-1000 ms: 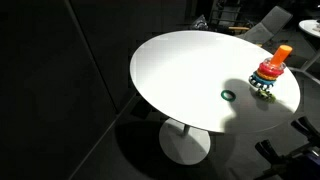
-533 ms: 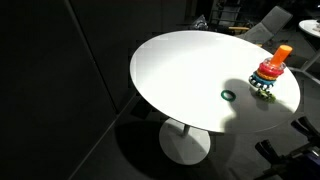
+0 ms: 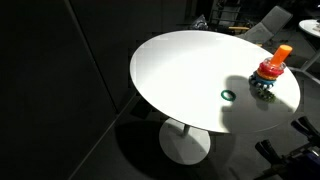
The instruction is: Take a ring off of the ring toss toy
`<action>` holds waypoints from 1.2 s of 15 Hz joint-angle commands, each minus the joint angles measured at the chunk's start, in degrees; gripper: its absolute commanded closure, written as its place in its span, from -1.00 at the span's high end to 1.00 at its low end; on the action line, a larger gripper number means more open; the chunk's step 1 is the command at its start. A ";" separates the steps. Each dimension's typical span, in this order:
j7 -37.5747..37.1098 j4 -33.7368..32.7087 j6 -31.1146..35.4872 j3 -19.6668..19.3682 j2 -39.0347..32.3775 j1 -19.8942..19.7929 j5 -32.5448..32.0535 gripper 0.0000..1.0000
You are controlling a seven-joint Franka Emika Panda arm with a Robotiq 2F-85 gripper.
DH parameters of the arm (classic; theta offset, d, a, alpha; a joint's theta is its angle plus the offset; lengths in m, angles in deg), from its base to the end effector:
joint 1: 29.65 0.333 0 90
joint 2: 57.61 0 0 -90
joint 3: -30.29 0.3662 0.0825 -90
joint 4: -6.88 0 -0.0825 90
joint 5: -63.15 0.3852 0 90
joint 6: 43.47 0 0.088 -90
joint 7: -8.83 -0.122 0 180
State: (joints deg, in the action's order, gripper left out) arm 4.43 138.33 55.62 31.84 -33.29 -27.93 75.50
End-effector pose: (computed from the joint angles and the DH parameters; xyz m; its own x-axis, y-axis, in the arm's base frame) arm 0.3857 0.0462 0.5350 0.9859 -0.0566 -0.1575 -0.0853 -0.9796 -0.1819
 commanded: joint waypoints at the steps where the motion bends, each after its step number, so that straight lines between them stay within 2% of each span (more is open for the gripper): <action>1: -2.59 0.98 6.28 0.48 -1.86 -1.95 -2.90 1.00; 14: -11.69 9.88 29.39 -0.59 -9.68 -7.06 -16.48 1.00; 18: -13.15 11.22 33.04 -1.14 -11.59 -7.79 -18.48 1.00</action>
State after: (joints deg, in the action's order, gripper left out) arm -6.75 148.90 86.78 31.02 -44.25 -35.22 58.90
